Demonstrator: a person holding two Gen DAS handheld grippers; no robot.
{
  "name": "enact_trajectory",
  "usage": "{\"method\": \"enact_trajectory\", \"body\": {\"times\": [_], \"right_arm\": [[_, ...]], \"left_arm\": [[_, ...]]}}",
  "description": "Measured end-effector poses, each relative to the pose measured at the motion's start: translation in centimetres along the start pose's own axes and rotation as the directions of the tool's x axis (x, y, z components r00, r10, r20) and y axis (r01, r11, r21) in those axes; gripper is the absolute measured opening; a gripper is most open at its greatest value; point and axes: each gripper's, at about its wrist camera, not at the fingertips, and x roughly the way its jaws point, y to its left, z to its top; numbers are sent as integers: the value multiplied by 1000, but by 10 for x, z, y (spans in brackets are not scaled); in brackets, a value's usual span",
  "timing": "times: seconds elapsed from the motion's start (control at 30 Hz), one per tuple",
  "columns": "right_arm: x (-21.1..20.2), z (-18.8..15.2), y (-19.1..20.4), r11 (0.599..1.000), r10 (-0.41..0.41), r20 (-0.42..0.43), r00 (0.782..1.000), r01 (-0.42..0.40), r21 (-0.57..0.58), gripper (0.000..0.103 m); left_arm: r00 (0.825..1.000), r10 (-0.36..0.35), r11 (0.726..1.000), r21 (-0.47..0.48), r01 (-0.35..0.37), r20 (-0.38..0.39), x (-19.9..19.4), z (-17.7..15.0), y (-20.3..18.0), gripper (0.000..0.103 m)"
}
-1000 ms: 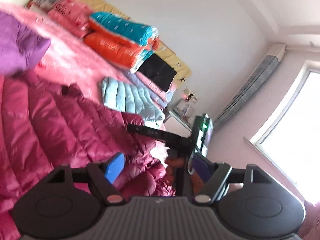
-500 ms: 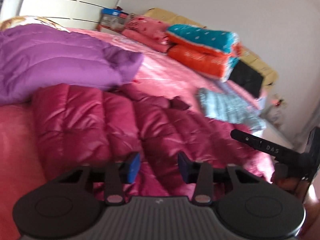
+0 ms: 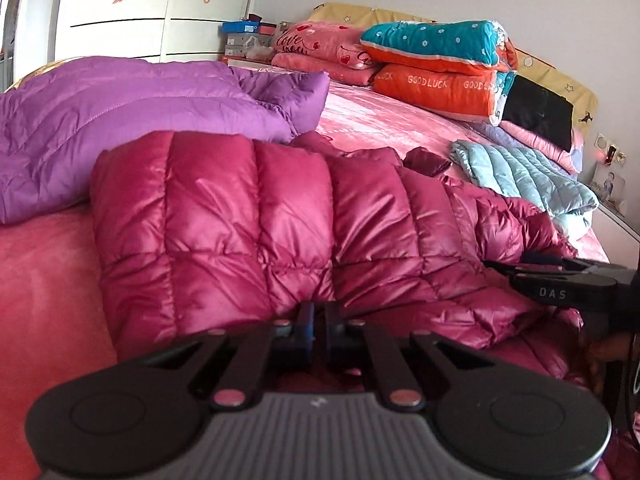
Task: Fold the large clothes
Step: 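Open both grippers and release the jacket onto the bed, then move both grippers over the spread jacket toward its hem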
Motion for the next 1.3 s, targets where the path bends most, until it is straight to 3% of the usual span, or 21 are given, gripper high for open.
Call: {"method": "enact_trajectory", "body": {"times": [0.43, 0.5, 0.57, 0.63, 0.7, 0.87, 1.1, 1.3], "right_arm": [[-8, -10, -1, 999, 28, 52, 998, -30, 30, 101], [-19, -9, -1, 999, 17, 49, 999, -19, 27, 101], [-38, -5, -3, 999, -1, 59, 998, -1, 42, 102], [-65, -5, -4, 999, -13, 104, 994, 8, 51, 103], [-93, -11, -7, 998, -36, 136, 990, 28, 58, 103], [-142, -42, -26, 987, -53, 98, 994, 37, 154, 103], [-186, -75, -46, 974, -115, 46, 992, 104, 202, 103], [-222, -98, -55, 961, -136, 25, 990, 125, 247, 103]], "left_arm": [[997, 43, 998, 53, -46, 62, 4, -7, -13, 4], [996, 55, 995, 77, -60, 72, -7, -5, -20, 11], [994, 50, 994, 96, -59, 98, -24, -4, -28, 38], [991, 34, 993, 110, -48, 126, -44, -4, -38, 57], [991, 14, 992, 121, -30, 132, -62, -4, -48, 66], [995, -31, 993, 115, 20, 97, -92, -18, -72, 78], [999, -48, 991, 127, 50, -18, -112, -59, -93, 78], [999, -48, 992, 115, 51, -26, -142, -76, -101, 78]]}}
